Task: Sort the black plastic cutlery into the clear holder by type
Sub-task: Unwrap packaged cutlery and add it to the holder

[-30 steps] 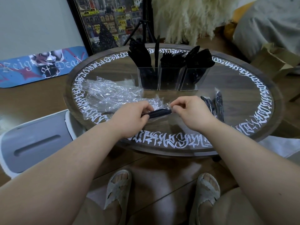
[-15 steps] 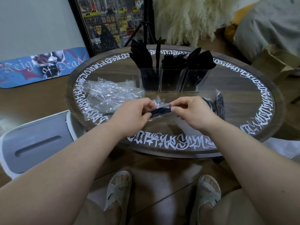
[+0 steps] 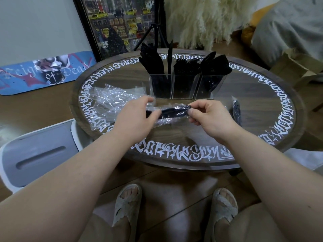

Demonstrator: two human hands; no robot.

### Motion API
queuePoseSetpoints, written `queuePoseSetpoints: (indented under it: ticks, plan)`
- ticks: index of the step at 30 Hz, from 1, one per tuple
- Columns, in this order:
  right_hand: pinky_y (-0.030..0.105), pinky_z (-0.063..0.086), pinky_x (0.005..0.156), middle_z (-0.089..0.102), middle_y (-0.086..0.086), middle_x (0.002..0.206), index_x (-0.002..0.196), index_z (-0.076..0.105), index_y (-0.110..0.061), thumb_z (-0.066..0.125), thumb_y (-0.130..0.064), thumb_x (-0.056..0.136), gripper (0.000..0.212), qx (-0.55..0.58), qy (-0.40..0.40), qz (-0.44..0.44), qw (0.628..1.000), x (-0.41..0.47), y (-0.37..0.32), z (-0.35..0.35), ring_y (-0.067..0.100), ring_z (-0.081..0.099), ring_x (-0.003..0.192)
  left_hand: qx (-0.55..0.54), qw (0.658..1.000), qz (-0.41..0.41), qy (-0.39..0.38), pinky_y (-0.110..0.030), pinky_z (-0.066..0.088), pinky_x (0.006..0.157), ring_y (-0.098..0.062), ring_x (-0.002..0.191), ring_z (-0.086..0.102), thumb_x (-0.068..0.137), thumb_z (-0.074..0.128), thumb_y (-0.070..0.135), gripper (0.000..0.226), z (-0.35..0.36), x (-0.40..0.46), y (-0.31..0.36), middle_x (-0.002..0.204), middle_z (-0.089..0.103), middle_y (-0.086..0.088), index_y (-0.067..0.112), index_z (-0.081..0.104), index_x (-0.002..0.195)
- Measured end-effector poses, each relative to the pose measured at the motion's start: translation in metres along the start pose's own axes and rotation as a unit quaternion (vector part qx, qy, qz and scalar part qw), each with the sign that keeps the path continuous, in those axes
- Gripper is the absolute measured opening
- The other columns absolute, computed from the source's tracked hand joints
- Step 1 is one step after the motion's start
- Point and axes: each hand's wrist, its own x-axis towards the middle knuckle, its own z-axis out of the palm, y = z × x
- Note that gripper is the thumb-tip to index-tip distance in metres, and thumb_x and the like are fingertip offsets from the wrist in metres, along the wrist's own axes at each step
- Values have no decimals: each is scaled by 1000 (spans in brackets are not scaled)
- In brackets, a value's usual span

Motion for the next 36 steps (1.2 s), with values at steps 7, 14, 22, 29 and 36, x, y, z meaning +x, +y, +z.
queuePoseSetpoints:
  ticks: [7, 14, 22, 29, 36]
  plan:
    - [24, 50, 68, 68, -1, 75, 84, 67, -24, 59, -7, 92, 20, 35, 37, 27, 998, 3, 5, -8, 10, 65, 71, -10, 999, -48, -4, -26, 43, 76, -18, 86, 59, 94, 54, 19, 28, -2, 6, -13, 100, 66, -1, 21, 57, 122]
    - [23, 48, 61, 65, -2, 68, 84, 68, -16, 61, -6, 91, 14, 142, 54, 72, 986, 7, 4, -11, 10, 60, 63, -55, 995, -60, 62, -7, 35, 59, 1, 69, 54, 88, 66, 29, 14, -9, 9, -15, 79, 59, 13, 26, 60, 101]
    - [23, 49, 60, 64, -1, 69, 88, 66, -12, 61, -6, 91, 8, 205, 60, 89, 973, 10, 4, -14, 9, 58, 60, -80, 994, -33, 60, 1, 36, 56, 2, 70, 57, 90, 64, 18, 11, -12, 6, -17, 78, 56, 18, 24, 61, 99]
    - [18, 48, 54, 60, 7, 70, 89, 63, -7, 60, -4, 91, 5, 215, 110, 111, 964, 12, 4, -17, 7, 54, 53, -21, 995, -57, 80, -9, 36, 62, -5, 71, 55, 91, 61, 20, 7, -14, 8, -26, 75, 56, 13, 20, 60, 98]
    - [19, 48, 56, 61, 7, 72, 100, 64, -1, 61, -5, 91, 10, 197, 138, 115, 964, 15, 12, -21, 7, 55, 56, 93, 984, -124, 82, -42, 36, 100, -30, 124, 41, 93, 54, 19, 39, -18, 7, -42, 136, 44, -9, 16, 49, 132]
